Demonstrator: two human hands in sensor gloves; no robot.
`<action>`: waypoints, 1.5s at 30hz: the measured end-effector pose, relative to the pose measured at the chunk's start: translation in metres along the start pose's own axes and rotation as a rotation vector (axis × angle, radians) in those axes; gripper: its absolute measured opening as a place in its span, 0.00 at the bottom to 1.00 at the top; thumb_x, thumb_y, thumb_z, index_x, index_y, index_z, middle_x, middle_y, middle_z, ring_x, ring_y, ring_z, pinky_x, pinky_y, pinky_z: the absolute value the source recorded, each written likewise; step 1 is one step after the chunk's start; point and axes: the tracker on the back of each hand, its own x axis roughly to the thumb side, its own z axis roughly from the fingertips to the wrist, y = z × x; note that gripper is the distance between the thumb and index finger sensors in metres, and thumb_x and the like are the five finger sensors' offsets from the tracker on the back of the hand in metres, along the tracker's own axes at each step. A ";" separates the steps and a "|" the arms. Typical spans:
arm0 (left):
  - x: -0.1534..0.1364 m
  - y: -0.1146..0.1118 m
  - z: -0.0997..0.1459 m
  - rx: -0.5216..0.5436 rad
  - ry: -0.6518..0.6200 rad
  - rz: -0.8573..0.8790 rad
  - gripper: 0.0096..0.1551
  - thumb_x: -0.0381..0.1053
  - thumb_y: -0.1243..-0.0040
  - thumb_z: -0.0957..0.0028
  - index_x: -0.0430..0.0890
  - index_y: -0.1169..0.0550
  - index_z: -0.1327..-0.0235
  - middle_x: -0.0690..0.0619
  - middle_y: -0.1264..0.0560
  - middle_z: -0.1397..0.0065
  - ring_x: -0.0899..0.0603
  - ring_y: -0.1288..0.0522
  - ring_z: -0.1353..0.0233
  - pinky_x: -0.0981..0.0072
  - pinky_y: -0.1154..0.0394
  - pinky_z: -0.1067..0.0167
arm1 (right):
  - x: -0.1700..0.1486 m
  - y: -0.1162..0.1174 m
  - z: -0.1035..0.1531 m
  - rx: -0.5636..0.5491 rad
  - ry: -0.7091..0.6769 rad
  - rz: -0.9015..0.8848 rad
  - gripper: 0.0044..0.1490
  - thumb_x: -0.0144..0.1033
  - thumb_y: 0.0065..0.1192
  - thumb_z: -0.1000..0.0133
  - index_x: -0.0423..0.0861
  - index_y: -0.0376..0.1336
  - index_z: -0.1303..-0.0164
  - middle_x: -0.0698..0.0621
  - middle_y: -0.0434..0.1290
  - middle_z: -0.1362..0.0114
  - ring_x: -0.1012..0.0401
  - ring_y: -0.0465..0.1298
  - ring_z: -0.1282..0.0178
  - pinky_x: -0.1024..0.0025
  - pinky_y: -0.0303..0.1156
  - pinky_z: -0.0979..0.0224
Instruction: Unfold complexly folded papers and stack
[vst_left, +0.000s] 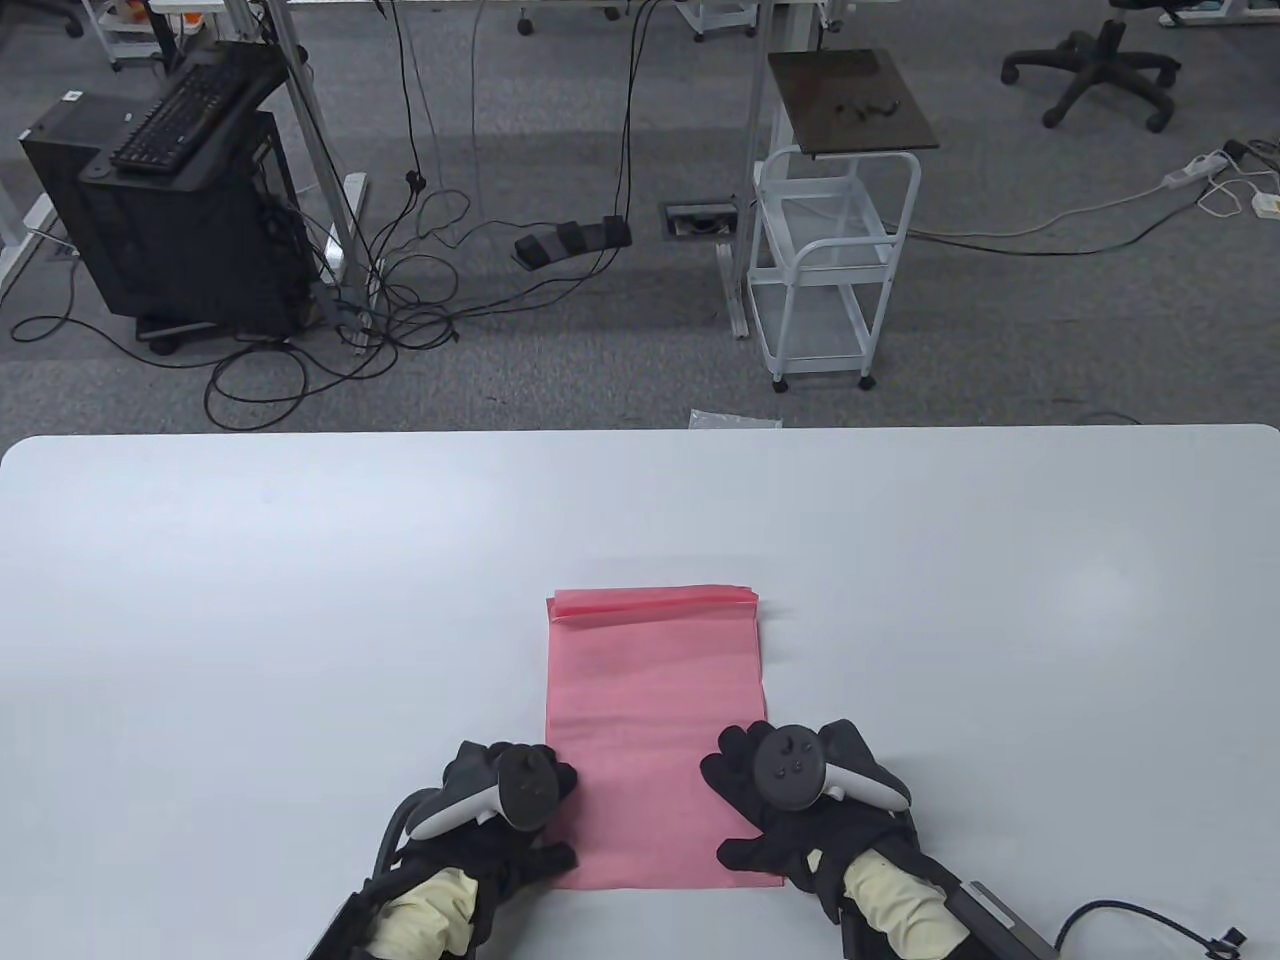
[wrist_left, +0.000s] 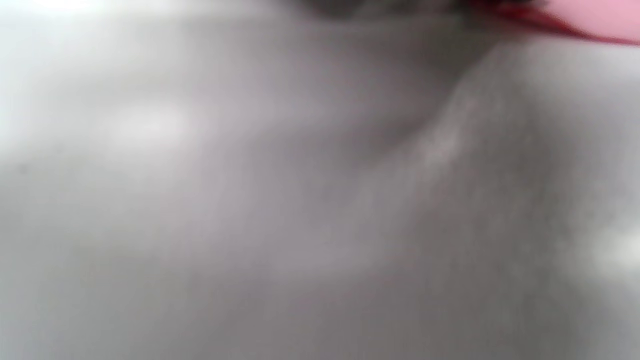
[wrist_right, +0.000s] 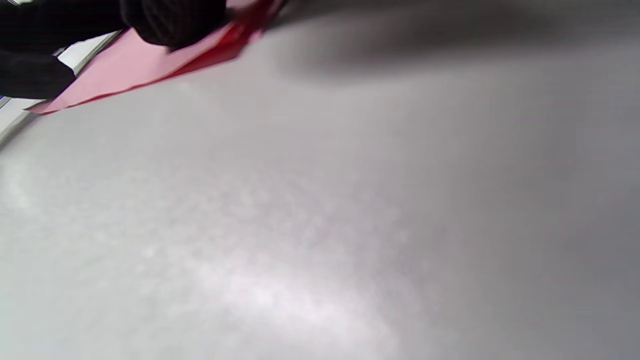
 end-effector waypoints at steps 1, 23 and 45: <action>0.007 0.005 0.000 0.035 -0.020 -0.058 0.44 0.64 0.56 0.40 0.61 0.66 0.25 0.61 0.78 0.21 0.42 0.79 0.20 0.38 0.79 0.32 | 0.000 0.000 0.000 0.000 0.000 -0.001 0.49 0.60 0.51 0.45 0.67 0.30 0.23 0.67 0.23 0.17 0.65 0.18 0.20 0.51 0.13 0.26; -0.021 0.057 -0.079 0.042 0.112 0.155 0.35 0.63 0.67 0.40 0.69 0.66 0.30 0.71 0.76 0.22 0.51 0.78 0.19 0.40 0.80 0.31 | -0.001 0.000 -0.001 -0.003 -0.003 -0.013 0.49 0.60 0.51 0.45 0.67 0.30 0.23 0.67 0.23 0.17 0.65 0.19 0.20 0.51 0.13 0.26; 0.054 0.070 -0.114 0.014 -0.061 -0.004 0.40 0.69 0.63 0.44 0.69 0.67 0.29 0.69 0.77 0.22 0.50 0.79 0.19 0.42 0.79 0.28 | -0.001 0.001 -0.001 0.005 0.002 -0.021 0.49 0.60 0.51 0.45 0.68 0.30 0.23 0.68 0.22 0.17 0.66 0.18 0.20 0.52 0.12 0.26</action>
